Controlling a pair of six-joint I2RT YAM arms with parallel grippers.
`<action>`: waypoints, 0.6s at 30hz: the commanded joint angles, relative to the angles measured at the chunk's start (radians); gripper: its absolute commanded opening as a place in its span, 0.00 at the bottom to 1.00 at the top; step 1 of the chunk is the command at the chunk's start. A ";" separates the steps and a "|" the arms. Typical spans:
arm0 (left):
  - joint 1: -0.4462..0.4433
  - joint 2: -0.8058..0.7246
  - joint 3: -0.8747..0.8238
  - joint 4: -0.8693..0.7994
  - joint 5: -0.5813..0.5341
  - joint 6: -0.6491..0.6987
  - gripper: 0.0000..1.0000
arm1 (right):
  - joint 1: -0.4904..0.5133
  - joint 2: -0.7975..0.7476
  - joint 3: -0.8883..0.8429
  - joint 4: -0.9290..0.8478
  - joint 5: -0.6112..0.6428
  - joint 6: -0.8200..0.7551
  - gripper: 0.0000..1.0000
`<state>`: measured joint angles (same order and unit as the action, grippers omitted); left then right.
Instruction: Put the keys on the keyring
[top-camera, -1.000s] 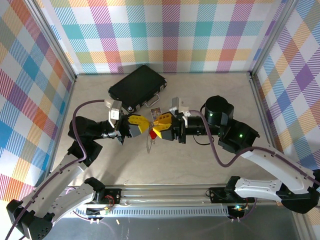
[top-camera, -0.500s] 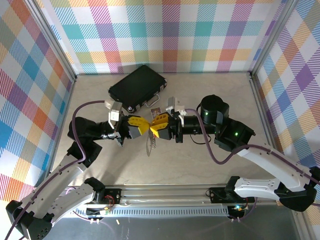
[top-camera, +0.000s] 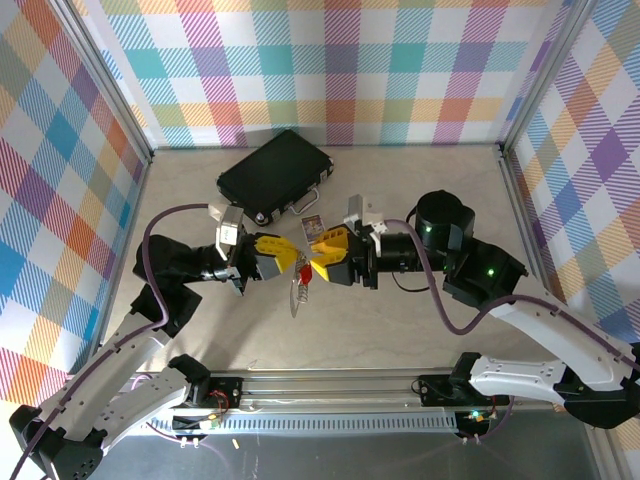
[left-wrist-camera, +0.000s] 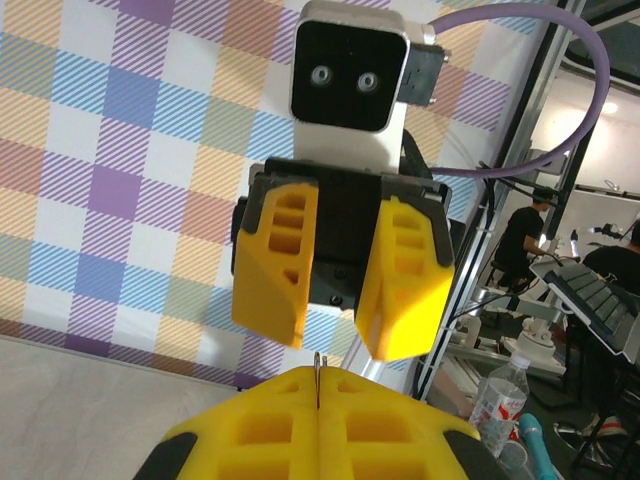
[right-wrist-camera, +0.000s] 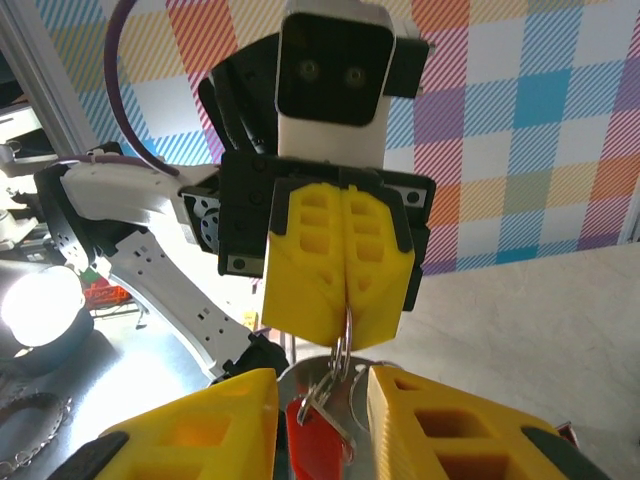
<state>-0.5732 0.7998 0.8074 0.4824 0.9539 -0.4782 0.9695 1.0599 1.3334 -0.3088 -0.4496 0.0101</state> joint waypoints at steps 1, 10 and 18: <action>-0.011 -0.019 0.022 0.018 0.024 0.018 0.00 | -0.001 0.005 0.040 -0.013 0.010 -0.018 0.28; -0.018 -0.032 0.025 -0.005 0.026 0.023 0.00 | 0.000 0.048 0.063 -0.033 -0.006 -0.030 0.25; -0.020 -0.043 0.026 -0.022 0.027 0.030 0.00 | 0.000 0.062 0.062 -0.044 -0.056 -0.032 0.24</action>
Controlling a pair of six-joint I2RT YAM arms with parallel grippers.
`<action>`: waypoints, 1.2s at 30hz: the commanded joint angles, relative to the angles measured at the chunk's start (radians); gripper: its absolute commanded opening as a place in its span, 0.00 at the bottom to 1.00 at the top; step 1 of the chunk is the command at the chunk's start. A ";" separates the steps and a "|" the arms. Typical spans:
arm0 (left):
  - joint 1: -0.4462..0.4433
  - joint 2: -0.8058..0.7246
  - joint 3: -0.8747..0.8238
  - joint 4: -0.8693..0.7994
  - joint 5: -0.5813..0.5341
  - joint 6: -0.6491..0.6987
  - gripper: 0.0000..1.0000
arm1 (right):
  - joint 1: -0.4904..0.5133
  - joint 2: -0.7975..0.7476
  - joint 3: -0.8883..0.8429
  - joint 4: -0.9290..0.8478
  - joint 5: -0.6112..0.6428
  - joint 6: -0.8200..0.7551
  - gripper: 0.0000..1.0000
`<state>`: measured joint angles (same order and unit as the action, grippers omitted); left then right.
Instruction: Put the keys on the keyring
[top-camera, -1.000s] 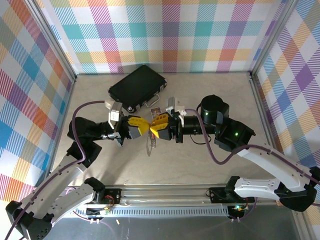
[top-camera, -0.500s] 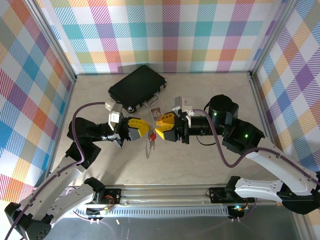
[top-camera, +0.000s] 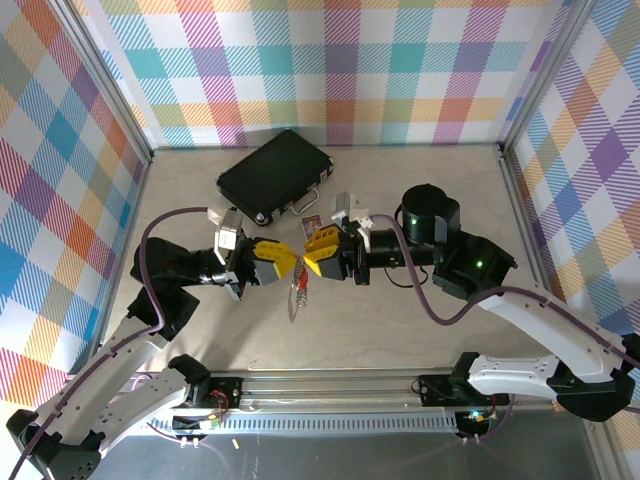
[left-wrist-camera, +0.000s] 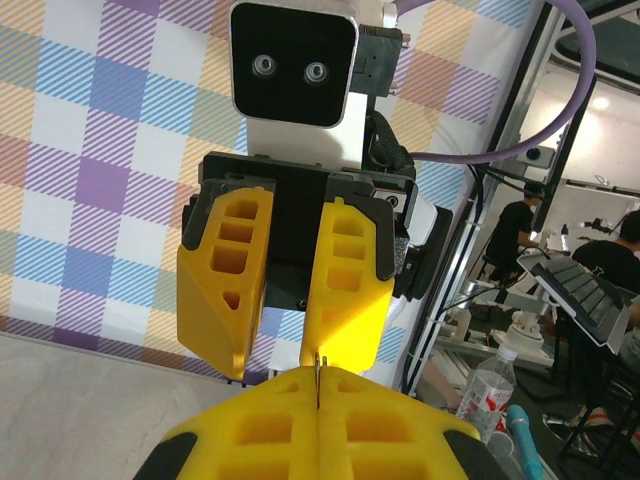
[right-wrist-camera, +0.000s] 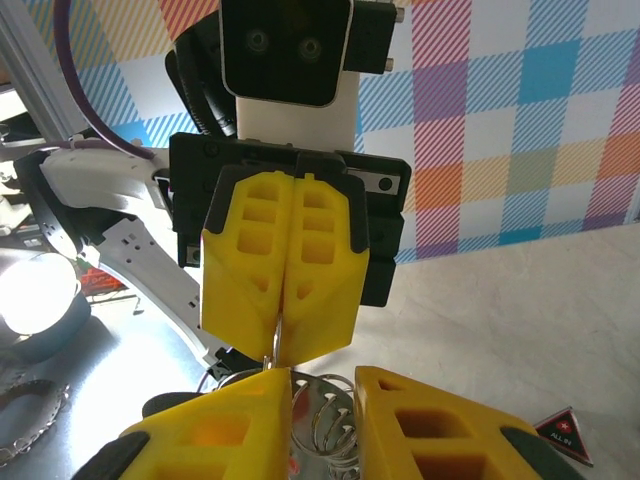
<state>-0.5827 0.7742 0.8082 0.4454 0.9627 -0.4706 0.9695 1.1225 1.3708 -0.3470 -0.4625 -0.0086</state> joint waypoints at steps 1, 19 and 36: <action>-0.011 -0.019 0.026 0.011 0.018 0.025 0.00 | 0.000 -0.001 0.021 -0.004 -0.052 -0.013 0.24; -0.014 -0.024 0.034 -0.014 0.016 0.039 0.00 | 0.000 -0.004 0.002 0.014 -0.097 -0.005 0.24; -0.016 -0.027 0.040 -0.040 0.010 0.057 0.00 | -0.001 0.023 0.006 -0.002 -0.100 -0.009 0.16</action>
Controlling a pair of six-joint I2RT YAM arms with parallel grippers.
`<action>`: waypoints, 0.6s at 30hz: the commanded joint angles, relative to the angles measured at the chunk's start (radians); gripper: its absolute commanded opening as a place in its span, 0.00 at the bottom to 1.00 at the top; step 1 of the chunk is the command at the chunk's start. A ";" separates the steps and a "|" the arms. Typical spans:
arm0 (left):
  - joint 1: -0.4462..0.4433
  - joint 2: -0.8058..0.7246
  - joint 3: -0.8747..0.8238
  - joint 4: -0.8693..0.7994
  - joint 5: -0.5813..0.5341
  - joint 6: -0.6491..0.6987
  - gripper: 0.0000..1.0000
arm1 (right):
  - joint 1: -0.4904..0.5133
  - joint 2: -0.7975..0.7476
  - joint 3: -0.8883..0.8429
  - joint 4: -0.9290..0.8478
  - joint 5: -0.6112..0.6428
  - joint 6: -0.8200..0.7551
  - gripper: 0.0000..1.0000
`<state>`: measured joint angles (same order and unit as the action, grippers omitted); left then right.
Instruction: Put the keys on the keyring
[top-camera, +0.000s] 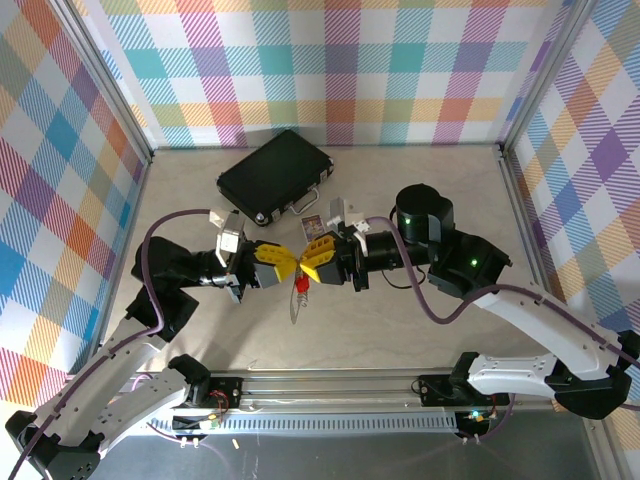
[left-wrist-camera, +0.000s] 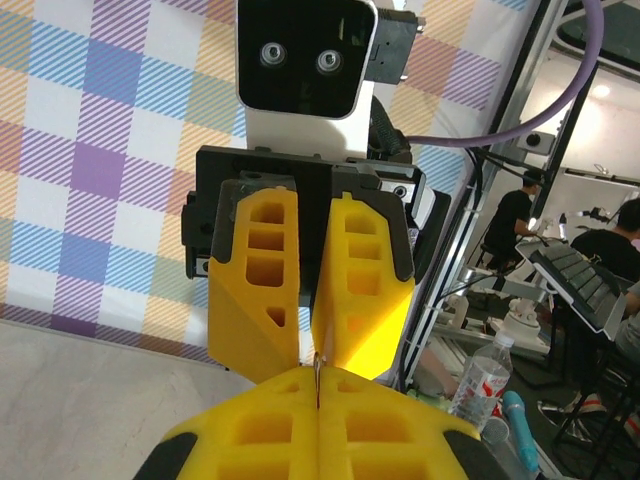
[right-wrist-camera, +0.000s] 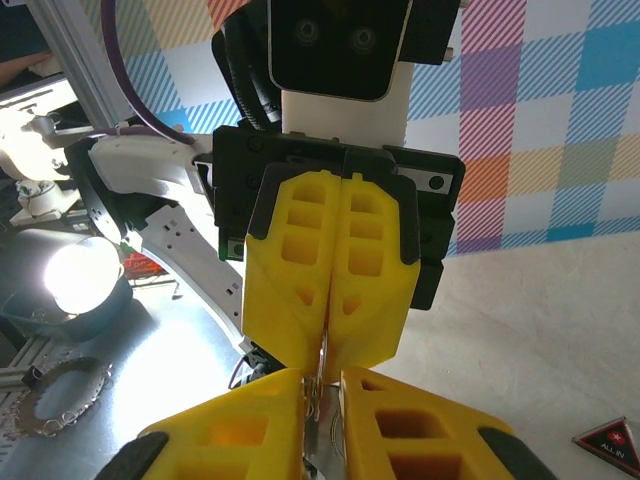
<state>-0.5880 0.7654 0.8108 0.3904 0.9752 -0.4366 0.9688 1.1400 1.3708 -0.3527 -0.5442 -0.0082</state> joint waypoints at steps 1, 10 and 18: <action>-0.010 -0.018 0.036 0.012 -0.006 0.025 0.00 | 0.001 0.004 0.005 0.004 -0.019 -0.009 0.16; -0.013 -0.020 0.039 -0.008 -0.017 0.043 0.00 | 0.001 0.021 0.020 -0.031 -0.010 -0.017 0.02; -0.013 -0.026 0.073 -0.166 -0.055 0.157 0.00 | 0.002 0.030 0.059 -0.128 0.031 -0.069 0.00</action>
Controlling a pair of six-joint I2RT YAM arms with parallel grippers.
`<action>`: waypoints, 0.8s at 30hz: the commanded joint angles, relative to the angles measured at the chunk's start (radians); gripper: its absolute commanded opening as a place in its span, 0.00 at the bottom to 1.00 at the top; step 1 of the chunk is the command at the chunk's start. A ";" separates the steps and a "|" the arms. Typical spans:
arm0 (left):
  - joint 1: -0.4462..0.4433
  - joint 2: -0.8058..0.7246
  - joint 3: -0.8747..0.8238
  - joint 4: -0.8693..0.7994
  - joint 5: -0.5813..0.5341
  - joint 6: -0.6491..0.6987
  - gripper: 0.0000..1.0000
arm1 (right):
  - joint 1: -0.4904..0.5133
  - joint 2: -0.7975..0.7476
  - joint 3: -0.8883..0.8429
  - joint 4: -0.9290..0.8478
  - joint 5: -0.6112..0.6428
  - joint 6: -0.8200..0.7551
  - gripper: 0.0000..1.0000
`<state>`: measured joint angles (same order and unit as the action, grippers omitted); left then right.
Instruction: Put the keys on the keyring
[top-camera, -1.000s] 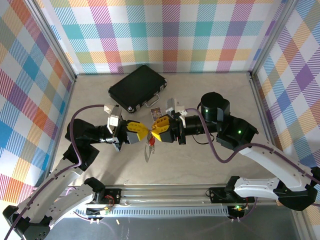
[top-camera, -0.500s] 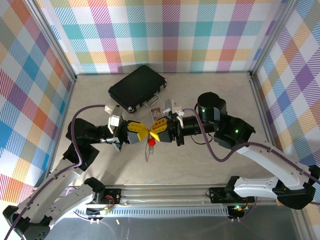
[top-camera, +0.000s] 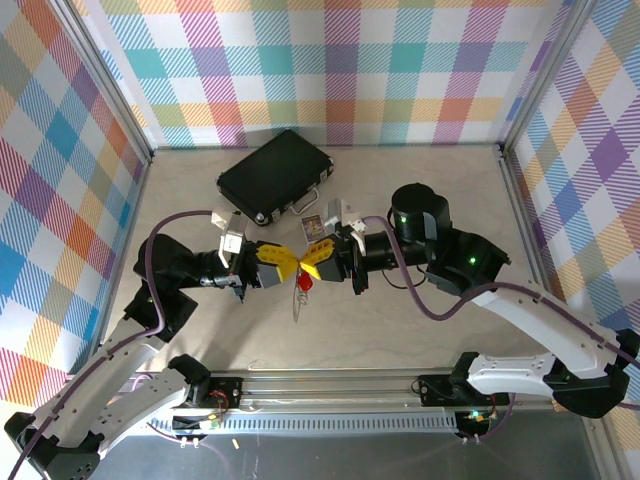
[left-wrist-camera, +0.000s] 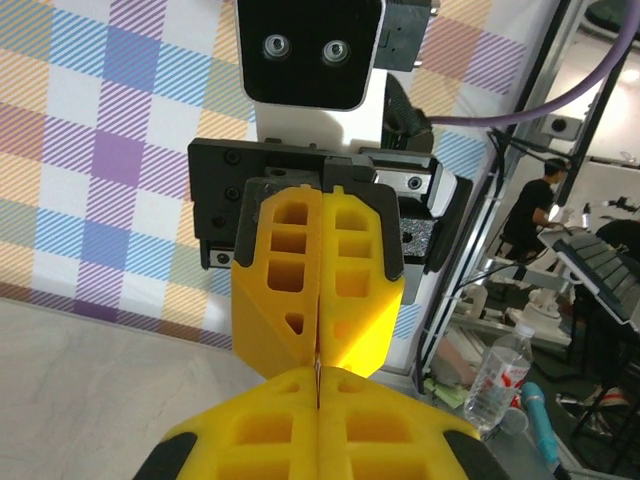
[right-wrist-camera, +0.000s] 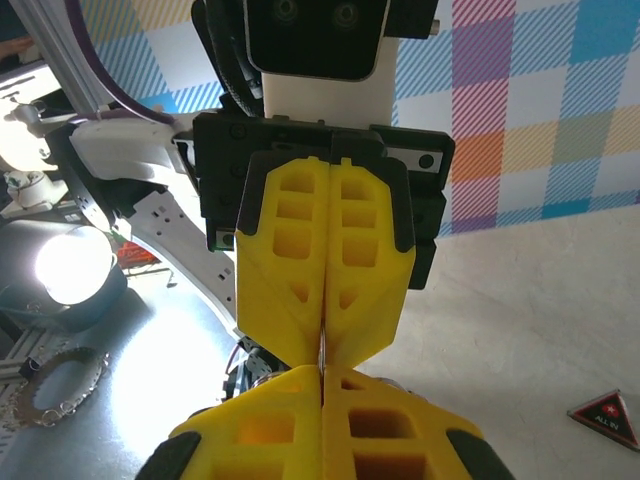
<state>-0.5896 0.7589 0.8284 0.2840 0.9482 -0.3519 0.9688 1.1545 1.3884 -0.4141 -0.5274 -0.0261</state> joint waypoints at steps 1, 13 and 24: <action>-0.012 -0.019 0.065 -0.103 -0.031 0.102 0.00 | 0.002 0.020 0.051 -0.092 0.020 -0.062 0.00; -0.012 0.011 0.121 -0.270 -0.045 0.220 0.00 | 0.002 0.054 0.122 -0.203 0.008 -0.150 0.00; -0.012 0.025 0.155 -0.383 -0.074 0.309 0.00 | 0.002 0.069 0.154 -0.246 0.004 -0.198 0.00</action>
<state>-0.5953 0.7826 0.9421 -0.0624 0.9119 -0.0841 0.9684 1.2182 1.4967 -0.6258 -0.4911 -0.1783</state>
